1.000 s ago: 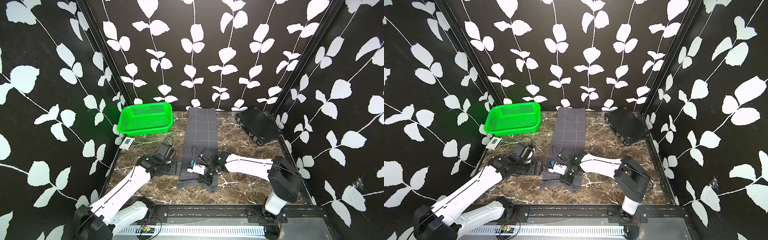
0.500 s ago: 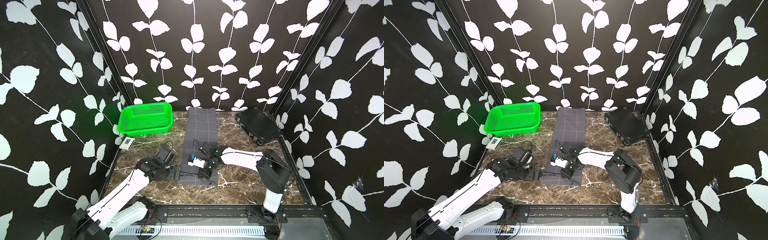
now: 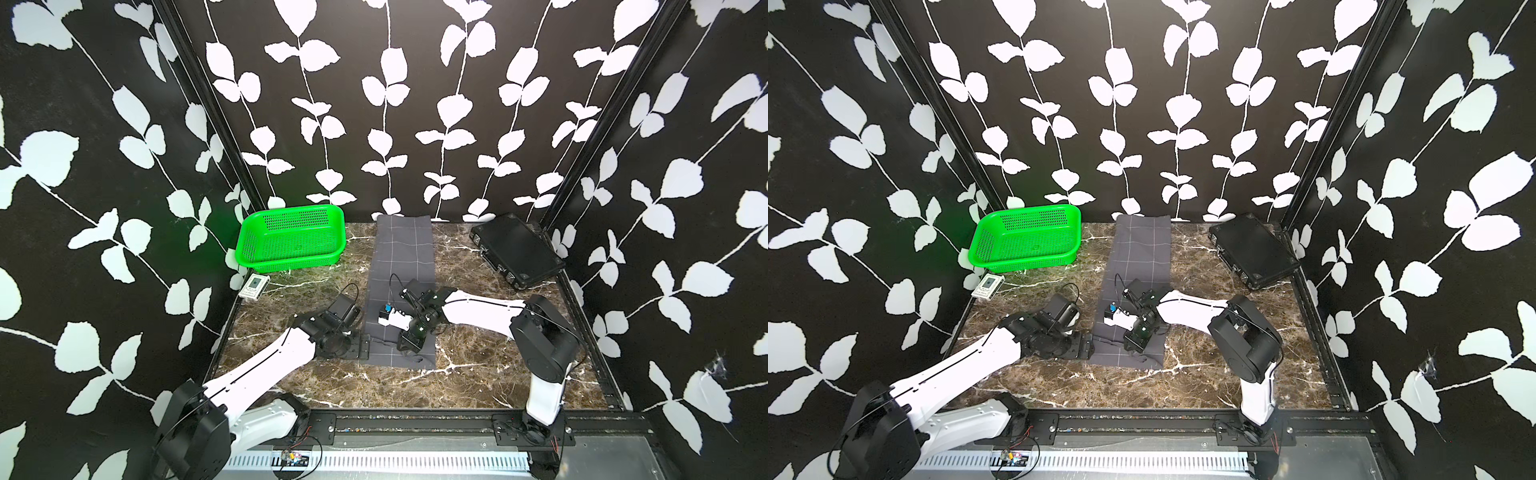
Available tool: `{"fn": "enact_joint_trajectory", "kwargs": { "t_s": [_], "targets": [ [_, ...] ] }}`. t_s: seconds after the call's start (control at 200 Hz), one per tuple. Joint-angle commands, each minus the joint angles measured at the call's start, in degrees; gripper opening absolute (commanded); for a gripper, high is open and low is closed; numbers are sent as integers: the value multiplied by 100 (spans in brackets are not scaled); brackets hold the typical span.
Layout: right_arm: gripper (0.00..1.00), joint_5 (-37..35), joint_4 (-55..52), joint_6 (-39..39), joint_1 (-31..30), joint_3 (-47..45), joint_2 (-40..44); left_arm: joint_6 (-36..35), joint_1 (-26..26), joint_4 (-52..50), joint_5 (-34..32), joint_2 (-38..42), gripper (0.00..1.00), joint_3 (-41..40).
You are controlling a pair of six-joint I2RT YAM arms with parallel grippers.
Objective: Roll up the pillowcase
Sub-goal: Roll the pillowcase at the center of the board.
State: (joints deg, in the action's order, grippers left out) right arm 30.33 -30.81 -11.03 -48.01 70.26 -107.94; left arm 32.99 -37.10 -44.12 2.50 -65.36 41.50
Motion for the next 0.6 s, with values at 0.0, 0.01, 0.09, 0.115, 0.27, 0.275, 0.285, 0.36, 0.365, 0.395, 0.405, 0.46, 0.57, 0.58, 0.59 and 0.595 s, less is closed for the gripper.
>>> {"fn": "enact_joint_trajectory", "kwargs": {
  "t_s": [0.0,0.01,0.09,0.115,0.27,0.275,0.285,0.36,0.365,0.395,0.405,0.46,0.57,0.58,0.59,0.595],
  "targets": [
    [13,-112,-67,-101,81,277,-133,-121,-25,364,-41,-217,98,-56],
    [14,-114,-60,-106,74,278,-138,-119,-25,383,-53,-252,98,-54],
    [16,-159,-31,-92,80,287,-200,-134,-26,575,-7,-514,98,-71],
    [17,-212,-47,-92,81,287,-201,-140,-25,619,3,-615,97,-71],
    [18,-461,-132,-125,141,126,8,-292,-34,741,-139,-1016,96,59],
    [18,-468,-130,-117,146,114,18,-293,-34,750,-142,-1023,96,60],
    [19,-478,-115,-108,150,96,34,-300,-34,759,-140,-1042,96,67],
    [25,-611,-50,-76,160,0,170,-320,-34,818,-153,-1155,96,69],
    [26,-618,-49,-76,160,-2,182,-324,-34,818,-153,-1163,96,69],
    [28,-698,-53,-73,167,-28,238,-337,-34,821,-171,-1220,96,67],
    [28,-726,-54,-68,173,-29,260,-344,-34,820,-171,-1241,95,69],
    [30,-903,-83,-41,210,-38,378,-363,-34,816,-173,-1345,95,65],
    [33,-1081,-105,-56,340,-161,704,-374,-33,786,-248,-1452,94,34],
    [34,-1095,-108,-64,350,-181,739,-373,-34,783,-258,-1453,94,34],
    [34,-1109,-112,-70,353,-208,779,-386,-34,787,-263,-1464,94,34],
    [34,-1113,-119,-73,353,-225,794,-392,-29,784,-270,-1467,94,34]
  ]
}}
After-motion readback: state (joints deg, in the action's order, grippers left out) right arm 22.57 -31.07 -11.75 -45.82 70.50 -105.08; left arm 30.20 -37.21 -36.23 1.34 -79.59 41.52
